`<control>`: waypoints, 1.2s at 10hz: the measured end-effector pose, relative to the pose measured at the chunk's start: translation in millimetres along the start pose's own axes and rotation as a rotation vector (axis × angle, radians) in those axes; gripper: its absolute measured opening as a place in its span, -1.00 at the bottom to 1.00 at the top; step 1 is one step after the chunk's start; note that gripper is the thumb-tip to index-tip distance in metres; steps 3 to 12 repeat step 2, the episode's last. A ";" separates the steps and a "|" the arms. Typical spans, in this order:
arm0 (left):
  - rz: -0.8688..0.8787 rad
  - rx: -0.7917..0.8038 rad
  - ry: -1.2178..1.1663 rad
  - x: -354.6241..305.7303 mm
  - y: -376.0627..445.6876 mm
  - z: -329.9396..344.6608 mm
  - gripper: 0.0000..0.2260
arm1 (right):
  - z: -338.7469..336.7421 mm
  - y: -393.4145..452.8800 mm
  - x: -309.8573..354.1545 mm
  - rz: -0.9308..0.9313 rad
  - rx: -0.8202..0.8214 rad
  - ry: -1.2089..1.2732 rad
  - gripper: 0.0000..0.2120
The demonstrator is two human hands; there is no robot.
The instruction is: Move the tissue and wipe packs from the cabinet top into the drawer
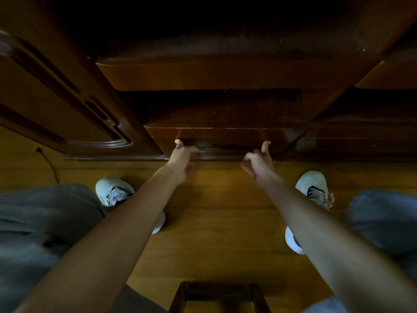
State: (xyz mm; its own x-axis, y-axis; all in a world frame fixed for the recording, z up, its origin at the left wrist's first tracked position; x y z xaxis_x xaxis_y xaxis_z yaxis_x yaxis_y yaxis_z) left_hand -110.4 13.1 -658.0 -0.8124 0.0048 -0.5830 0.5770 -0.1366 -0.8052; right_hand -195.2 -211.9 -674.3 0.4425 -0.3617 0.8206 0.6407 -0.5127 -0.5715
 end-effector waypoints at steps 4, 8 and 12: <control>0.141 -0.095 0.179 -18.3 -28.6 -12.9 -0.61 | -23.2 -25.0 30.0 0.016 -0.014 -0.233 -0.39; 0.141 -0.095 0.179 -18.3 -28.6 -12.9 -0.61 | -23.2 -25.0 30.0 0.016 -0.014 -0.233 -0.39; 0.141 -0.095 0.179 -18.3 -28.6 -12.9 -0.61 | -23.2 -25.0 30.0 0.016 -0.014 -0.233 -0.39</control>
Point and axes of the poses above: each hand's wrist, its own y-axis towards the middle knuckle, its own z-axis out of the palm, x = y × z, the point moved 7 cm from there along y, towards the middle knuckle, and after that the axes turned 5 degrees about -z, right-handed, at the moved point
